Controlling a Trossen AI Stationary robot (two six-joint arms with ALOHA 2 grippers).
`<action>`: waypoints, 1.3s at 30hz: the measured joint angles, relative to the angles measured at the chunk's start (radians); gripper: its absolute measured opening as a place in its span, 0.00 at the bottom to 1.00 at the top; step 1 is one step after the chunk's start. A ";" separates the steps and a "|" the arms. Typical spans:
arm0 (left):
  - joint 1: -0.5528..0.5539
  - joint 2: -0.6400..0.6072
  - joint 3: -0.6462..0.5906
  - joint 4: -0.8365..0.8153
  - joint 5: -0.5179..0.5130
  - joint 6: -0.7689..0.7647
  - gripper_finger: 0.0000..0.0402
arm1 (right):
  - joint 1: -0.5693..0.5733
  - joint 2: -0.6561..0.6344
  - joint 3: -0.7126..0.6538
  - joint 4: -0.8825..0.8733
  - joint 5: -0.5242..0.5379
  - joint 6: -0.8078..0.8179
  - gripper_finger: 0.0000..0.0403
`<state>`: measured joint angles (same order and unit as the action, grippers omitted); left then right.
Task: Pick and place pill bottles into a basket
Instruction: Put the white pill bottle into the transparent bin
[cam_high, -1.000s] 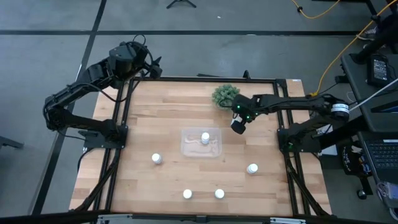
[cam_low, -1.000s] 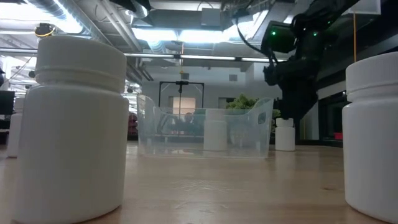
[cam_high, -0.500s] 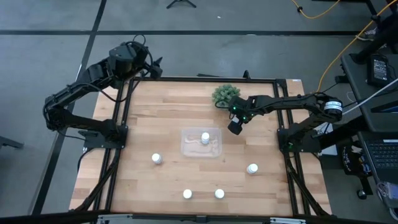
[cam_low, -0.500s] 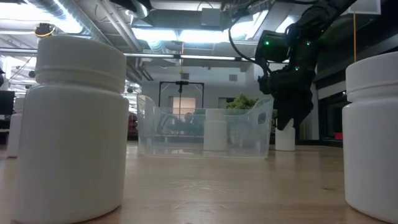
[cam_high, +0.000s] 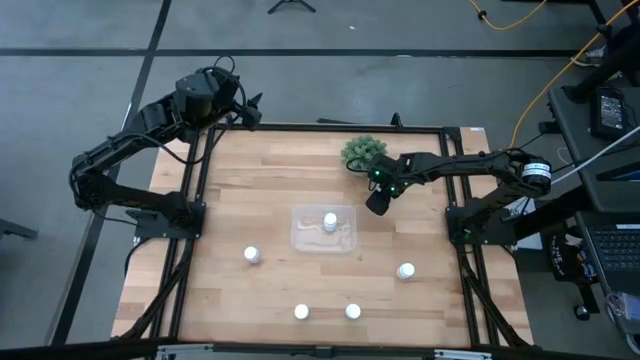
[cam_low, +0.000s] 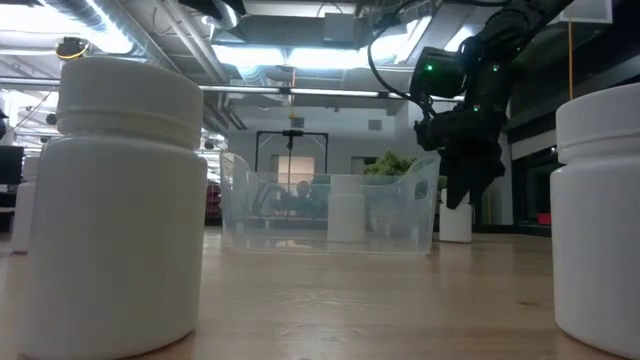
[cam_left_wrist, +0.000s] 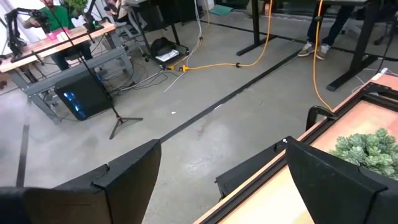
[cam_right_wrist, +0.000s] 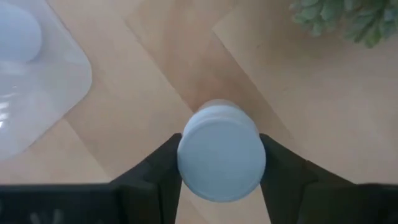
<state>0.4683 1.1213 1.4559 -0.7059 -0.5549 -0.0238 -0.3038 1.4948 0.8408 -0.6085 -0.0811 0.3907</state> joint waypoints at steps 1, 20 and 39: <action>0.000 0.000 0.000 0.000 0.000 0.000 0.84 | 0.000 0.001 0.006 -0.007 -0.005 0.002 0.41; -0.004 0.000 0.000 0.000 0.000 0.003 0.84 | 0.138 0.002 0.575 -0.289 0.112 -0.190 0.41; -0.001 0.000 0.000 0.006 0.059 0.089 0.84 | 0.299 0.516 1.264 -0.587 0.114 -0.319 0.41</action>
<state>0.4675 1.1217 1.4563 -0.6994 -0.4956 0.0650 -0.0044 2.0106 2.1049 -1.1958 0.0333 0.0713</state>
